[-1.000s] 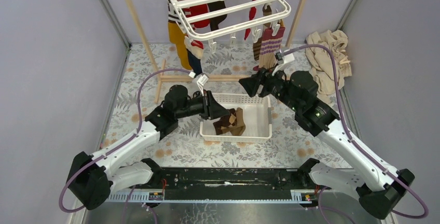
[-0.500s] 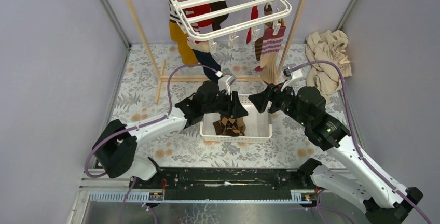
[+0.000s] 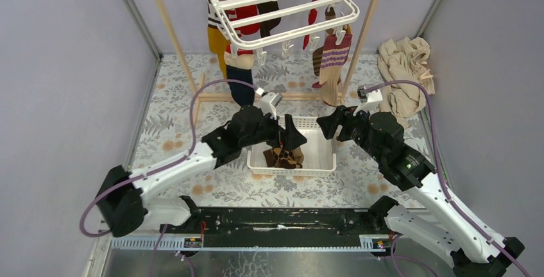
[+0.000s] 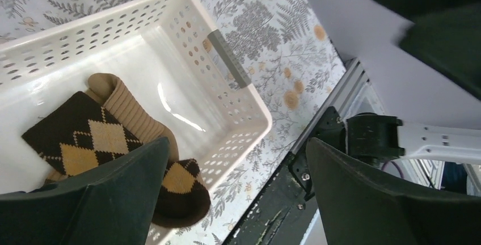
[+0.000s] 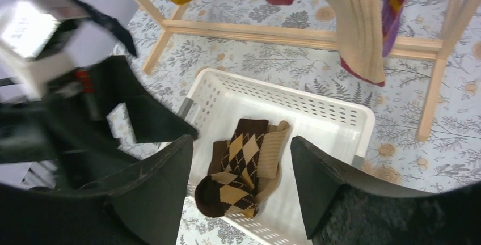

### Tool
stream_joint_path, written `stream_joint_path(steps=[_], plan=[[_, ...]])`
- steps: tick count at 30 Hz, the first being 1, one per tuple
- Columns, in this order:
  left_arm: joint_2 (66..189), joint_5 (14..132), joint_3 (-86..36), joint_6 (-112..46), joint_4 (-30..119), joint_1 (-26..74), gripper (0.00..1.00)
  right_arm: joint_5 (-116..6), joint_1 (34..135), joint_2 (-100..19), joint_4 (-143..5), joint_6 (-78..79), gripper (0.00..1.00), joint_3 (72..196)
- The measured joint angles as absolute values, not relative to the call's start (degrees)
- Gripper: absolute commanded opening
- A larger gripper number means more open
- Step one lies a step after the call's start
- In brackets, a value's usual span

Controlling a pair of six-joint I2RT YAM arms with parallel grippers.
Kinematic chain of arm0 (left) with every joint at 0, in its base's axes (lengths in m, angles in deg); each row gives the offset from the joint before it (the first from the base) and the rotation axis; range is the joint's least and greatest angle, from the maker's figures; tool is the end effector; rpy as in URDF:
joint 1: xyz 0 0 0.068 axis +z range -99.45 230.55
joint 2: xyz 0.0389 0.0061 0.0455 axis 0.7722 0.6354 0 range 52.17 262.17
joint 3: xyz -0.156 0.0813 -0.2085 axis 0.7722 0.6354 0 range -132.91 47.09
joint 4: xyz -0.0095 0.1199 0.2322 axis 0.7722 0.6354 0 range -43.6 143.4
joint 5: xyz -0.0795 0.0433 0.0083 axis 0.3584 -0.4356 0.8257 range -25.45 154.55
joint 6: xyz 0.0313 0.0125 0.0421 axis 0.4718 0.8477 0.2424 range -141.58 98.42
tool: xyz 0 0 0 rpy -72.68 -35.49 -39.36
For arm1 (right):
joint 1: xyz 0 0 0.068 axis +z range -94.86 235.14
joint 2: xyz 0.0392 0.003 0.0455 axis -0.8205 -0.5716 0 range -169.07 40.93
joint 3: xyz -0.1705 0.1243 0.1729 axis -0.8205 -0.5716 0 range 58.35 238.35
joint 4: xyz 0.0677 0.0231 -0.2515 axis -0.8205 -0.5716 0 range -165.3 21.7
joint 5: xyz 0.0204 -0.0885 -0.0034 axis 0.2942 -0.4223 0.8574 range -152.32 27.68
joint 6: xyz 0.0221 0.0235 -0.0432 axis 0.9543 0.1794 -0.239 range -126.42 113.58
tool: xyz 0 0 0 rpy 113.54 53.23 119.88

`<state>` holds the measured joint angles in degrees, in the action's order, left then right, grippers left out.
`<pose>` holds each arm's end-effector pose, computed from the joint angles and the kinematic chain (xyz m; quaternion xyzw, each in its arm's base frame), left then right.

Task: Remove the socks clipped to the hanger
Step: Place the sock in the bin, then remove the sock from the hanger.

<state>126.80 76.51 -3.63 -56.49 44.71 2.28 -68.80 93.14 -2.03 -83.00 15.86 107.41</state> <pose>0.1936 -0.2281 0.2824 0.1537 0.8132 -0.4328 0.3574 0.1382 0.1028 0.3627 -0.0670 0.7548 0.2899 0.5846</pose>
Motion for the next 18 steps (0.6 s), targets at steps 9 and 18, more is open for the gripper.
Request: stream_joint_path(steps=[9, 18], plan=[[108.0, 69.3, 3.2, -58.9, 47.0, -0.4, 0.99, -69.8, 88.1, -3.5, -78.4, 15.2, 0.72, 105.1], [99.3, 66.4, 9.7, -61.1, 52.3, -0.8, 0.99, -56.5, 71.4, -9.2, -68.2, 16.0, 0.71, 105.3]])
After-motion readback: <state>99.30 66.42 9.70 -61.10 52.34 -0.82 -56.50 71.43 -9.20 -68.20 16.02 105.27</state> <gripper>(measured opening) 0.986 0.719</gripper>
